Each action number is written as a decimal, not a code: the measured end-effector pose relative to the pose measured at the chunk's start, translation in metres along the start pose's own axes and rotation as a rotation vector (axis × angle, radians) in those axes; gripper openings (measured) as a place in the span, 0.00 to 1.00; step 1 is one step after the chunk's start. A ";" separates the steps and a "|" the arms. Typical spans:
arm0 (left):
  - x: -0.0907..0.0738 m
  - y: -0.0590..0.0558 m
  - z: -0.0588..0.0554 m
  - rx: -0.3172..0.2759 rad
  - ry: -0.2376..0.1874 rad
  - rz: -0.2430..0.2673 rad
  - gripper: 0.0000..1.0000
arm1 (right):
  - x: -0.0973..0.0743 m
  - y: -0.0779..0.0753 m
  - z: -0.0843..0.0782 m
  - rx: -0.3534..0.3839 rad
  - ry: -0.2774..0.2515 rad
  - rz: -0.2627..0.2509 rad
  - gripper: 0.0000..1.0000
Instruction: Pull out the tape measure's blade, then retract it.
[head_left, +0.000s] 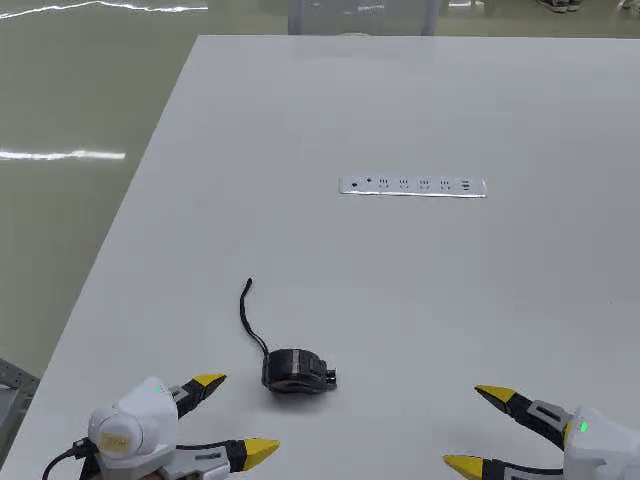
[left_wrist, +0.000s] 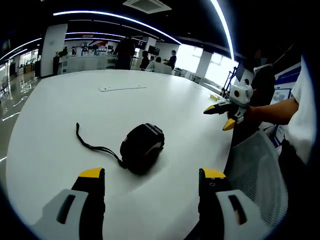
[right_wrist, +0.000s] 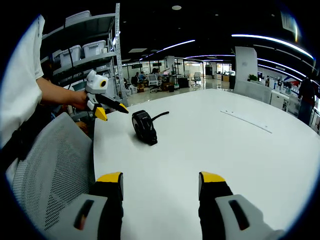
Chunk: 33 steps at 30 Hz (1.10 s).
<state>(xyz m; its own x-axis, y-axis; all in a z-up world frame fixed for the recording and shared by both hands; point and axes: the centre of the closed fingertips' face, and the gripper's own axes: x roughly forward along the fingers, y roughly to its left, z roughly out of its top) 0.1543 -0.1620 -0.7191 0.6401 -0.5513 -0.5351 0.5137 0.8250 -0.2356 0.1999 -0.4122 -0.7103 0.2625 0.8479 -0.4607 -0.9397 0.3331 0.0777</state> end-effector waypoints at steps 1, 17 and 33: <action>0.000 0.000 0.001 0.000 -0.001 -0.001 0.75 | 0.001 0.000 0.001 0.001 0.000 0.001 0.61; 0.007 0.003 0.005 0.034 0.007 -0.032 0.75 | 0.015 0.000 0.005 -0.005 -0.004 0.047 0.60; 0.018 0.009 0.010 0.100 0.042 -0.069 0.75 | 0.026 -0.001 0.007 -0.009 -0.004 0.078 0.59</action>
<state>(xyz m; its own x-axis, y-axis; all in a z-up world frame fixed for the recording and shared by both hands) 0.1764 -0.1652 -0.7222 0.5777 -0.5992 -0.5543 0.6118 0.7674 -0.1920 0.2089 -0.3876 -0.7162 0.1893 0.8726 -0.4503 -0.9592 0.2625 0.1055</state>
